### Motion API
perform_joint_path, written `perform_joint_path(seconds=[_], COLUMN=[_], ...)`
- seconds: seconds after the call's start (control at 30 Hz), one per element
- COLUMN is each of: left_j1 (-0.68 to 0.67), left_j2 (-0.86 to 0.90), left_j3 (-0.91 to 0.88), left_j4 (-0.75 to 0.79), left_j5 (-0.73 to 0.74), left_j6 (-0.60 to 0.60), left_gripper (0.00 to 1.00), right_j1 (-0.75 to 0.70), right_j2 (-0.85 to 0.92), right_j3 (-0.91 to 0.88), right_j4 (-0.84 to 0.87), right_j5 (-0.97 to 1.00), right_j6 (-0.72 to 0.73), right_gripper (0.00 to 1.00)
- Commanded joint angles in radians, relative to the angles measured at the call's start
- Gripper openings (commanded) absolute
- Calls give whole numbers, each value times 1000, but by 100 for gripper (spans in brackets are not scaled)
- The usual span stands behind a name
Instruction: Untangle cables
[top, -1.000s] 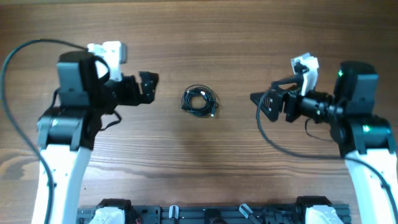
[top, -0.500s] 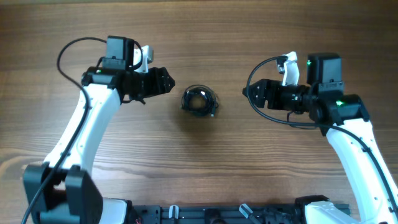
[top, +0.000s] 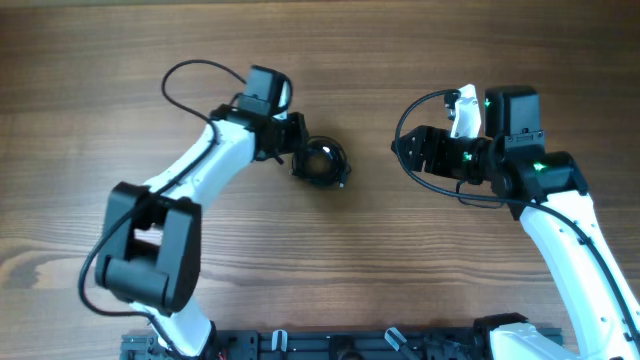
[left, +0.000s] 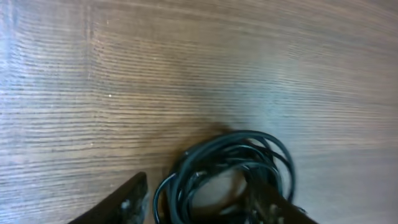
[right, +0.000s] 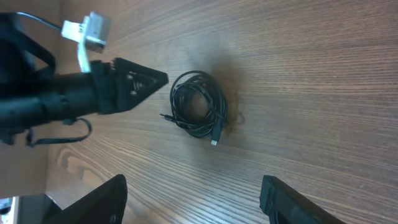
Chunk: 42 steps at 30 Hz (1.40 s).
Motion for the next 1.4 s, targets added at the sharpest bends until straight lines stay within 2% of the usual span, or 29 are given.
perform_joint_path(seconds=[0.0,0.1,0.23,0.3,0.37,0.53,0.6,0.77,0.83,0.9,1.0,1.07,1.2,1.37], left_j1=[-27,-28,-32,-32,-32,-39,-51,-84,-83,-72,-42,-5,47,53], left_j2=[52,69,93,105,113,113,115,150,166,158,89,-18,-251,-438], left_j3=[12,5,3,2,-10,-13,-14,-14,-14,-11,8,21,21,21], left_j4=[5,-2,-1,-3,-2,-11,-15,-16,-14,-10,-32,-68,-123,-227], left_j5=[-138,-127,-28,-29,-29,-28,-28,-33,-33,-28,51,135,373,394], left_j6=[-22,-21,42,42,42,42,42,42,42,47,124,150,209,208], left_gripper=[45,45,45,39,29,17,13,12,4,4,4,4,4,4], right_j1=[5,5,5,5,5,5,5,5,5,5,5,5,5,5], right_j2=[11,11,11,11,11,13,13,13,13,13,13,13,13,13], right_j3=[18,18,18,18,18,16,16,16,16,16,16,16,16,16], right_j4=[0,-3,-5,-4,-3,-6,-6,-10,-10,-10,0,21,84,122], right_j5=[18,21,26,26,25,32,32,32,31,32,31,-10,-148,-248], right_j6=[10,8,7,7,7,8,8,10,10,10,7,6,-2,18], right_gripper=[71,71,71,71,71,71,71,71,71,71,71,70,70,68])
